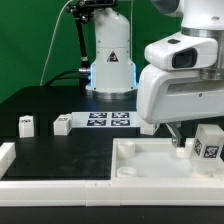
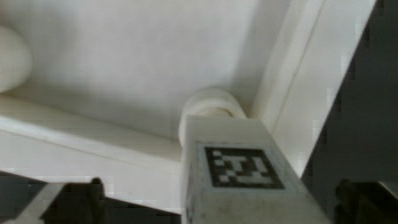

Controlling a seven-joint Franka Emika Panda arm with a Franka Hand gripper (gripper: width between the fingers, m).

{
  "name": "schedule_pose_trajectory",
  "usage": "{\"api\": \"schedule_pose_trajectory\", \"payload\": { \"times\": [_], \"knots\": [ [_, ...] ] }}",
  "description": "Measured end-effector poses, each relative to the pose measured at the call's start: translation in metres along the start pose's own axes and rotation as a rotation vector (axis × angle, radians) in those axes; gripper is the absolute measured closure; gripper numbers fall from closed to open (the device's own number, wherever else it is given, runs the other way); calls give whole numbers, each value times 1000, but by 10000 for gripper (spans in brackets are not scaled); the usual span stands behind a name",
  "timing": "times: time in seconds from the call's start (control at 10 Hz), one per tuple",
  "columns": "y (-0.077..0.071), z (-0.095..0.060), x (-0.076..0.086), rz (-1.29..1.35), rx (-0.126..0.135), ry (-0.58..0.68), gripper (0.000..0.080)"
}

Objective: Assemble one leg

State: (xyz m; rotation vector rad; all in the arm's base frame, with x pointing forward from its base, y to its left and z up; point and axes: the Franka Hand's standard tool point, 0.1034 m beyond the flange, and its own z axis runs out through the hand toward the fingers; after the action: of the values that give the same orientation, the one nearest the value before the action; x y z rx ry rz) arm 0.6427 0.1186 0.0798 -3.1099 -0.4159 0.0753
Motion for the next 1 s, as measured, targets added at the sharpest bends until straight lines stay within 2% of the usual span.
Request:
{"api": "schedule_pose_trajectory", "payload": {
  "times": [0.1, 0.2, 0.3, 0.4, 0.9, 1.0],
  "knots": [
    [1, 1, 0, 0, 0, -2, 155],
    [0, 2, 0, -1, 1, -2, 310],
    [0, 1, 0, -1, 0, -1, 310],
    [0, 2, 0, -1, 0, -1, 511],
    [0, 2, 0, 43, 1, -1, 509],
    [-1, 2, -1, 133, 4, 0, 509]
  ]
}}
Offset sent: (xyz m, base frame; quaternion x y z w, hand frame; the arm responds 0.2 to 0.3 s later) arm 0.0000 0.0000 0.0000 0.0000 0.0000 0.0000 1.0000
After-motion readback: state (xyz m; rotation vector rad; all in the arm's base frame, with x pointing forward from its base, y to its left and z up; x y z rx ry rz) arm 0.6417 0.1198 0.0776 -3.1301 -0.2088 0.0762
